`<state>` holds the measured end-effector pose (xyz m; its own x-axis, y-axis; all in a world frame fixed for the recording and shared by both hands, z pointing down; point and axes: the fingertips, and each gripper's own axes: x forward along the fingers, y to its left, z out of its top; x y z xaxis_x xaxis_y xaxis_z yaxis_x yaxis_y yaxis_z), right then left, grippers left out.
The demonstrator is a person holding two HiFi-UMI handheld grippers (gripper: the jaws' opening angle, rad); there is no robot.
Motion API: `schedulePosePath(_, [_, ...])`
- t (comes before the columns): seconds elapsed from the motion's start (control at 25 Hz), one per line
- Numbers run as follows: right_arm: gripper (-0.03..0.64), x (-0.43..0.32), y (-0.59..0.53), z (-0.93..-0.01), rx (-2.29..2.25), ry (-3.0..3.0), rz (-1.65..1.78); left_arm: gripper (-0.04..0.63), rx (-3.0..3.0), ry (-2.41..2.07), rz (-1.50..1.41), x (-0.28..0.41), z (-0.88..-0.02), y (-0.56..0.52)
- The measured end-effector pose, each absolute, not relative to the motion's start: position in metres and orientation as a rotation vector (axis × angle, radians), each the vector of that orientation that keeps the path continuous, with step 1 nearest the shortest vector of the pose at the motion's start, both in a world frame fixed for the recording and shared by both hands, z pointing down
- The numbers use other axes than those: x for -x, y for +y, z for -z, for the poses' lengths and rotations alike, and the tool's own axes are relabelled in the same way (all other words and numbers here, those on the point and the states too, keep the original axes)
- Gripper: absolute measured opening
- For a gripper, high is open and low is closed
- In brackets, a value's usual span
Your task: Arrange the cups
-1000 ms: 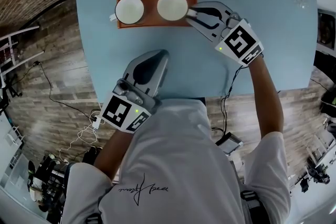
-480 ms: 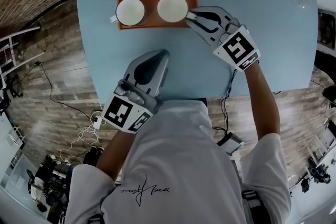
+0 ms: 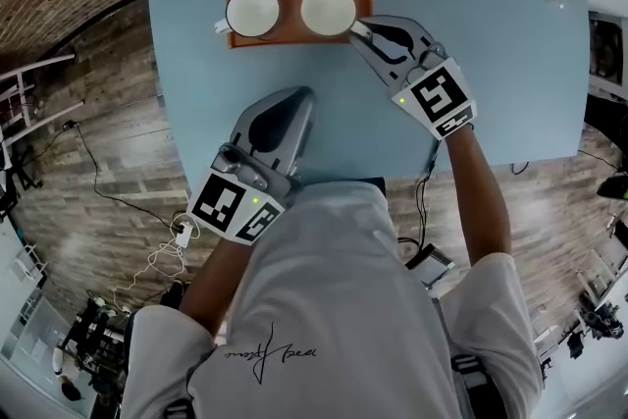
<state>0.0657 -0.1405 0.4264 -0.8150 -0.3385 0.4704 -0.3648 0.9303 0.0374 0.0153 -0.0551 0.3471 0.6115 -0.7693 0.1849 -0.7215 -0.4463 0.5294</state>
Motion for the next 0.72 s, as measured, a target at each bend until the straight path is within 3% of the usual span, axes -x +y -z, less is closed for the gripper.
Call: schedulePosePath(0.72, [0.064, -0.074, -0.121, -0.411, -0.806, -2.566, -0.165, 0.009, -2.316, -1.135, 0.134, -0.007, -0.339, -0.042])
